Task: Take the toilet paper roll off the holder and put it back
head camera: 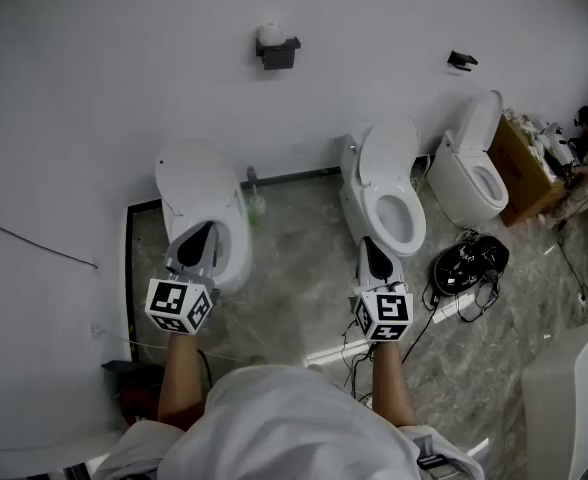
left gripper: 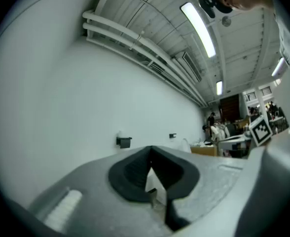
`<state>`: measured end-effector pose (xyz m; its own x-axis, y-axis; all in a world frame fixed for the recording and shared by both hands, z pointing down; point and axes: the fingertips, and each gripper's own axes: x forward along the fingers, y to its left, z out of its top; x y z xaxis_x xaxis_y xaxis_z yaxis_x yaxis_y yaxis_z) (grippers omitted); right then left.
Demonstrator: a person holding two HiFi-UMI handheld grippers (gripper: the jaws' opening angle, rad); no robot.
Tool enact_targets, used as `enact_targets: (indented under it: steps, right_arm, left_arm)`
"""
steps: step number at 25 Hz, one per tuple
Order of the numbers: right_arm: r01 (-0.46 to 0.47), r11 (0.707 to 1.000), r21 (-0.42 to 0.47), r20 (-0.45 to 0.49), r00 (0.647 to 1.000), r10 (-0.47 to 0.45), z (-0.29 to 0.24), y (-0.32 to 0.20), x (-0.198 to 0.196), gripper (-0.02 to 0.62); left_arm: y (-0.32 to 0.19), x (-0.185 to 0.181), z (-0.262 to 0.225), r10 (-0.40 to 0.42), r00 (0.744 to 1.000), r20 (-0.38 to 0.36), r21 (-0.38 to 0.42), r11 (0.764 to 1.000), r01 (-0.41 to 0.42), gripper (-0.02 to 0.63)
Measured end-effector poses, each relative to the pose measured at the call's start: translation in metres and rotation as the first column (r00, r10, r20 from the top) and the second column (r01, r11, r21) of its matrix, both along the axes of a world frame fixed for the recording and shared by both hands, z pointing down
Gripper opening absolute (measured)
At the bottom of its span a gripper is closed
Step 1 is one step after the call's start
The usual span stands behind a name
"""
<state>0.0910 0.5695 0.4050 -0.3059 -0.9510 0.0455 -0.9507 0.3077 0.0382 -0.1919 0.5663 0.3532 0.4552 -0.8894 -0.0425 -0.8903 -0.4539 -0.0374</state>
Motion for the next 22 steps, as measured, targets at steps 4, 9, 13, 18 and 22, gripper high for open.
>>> enact_targets:
  steps: [4, 9, 13, 18, 22]
  right_arm:
    - [0.007, 1.000, -0.001, -0.004, 1.000, -0.007, 0.0003, 0.0018, -0.0022, 0.003]
    - [0.013, 1.000, 0.002, -0.005, 1.000, -0.013, -0.0013, 0.0017, -0.0041, 0.003]
    - [0.015, 1.000, 0.013, -0.007, 1.000, -0.015, -0.0022, 0.0063, -0.0054, 0.003]
    - [0.005, 1.000, 0.017, -0.002, 1.000, -0.005, -0.0028, 0.0056, -0.0059, 0.003]
    - [0.003, 1.000, 0.011, 0.012, 1.000, -0.003, -0.0011, 0.0060, -0.0067, 0.003]
  left_arm:
    - [0.0024, 0.0017, -0.0016, 0.013, 1.000, 0.005, 0.003, 1.000, -0.013, 0.000]
    - [0.0038, 0.0041, -0.0023, 0.017, 1.000, 0.010, 0.005, 1.000, -0.017, 0.000]
    - [0.0073, 0.0034, -0.0031, 0.015, 1.000, 0.006, 0.010, 1.000, -0.016, 0.000]
    - [0.0056, -0.0014, -0.0038, 0.010, 1.000, -0.001, 0.009, 1.000, -0.010, 0.000]
    - [0.0066, -0.0040, -0.0028, 0.015, 1.000, 0.001, 0.008, 1.000, -0.015, 0.000]
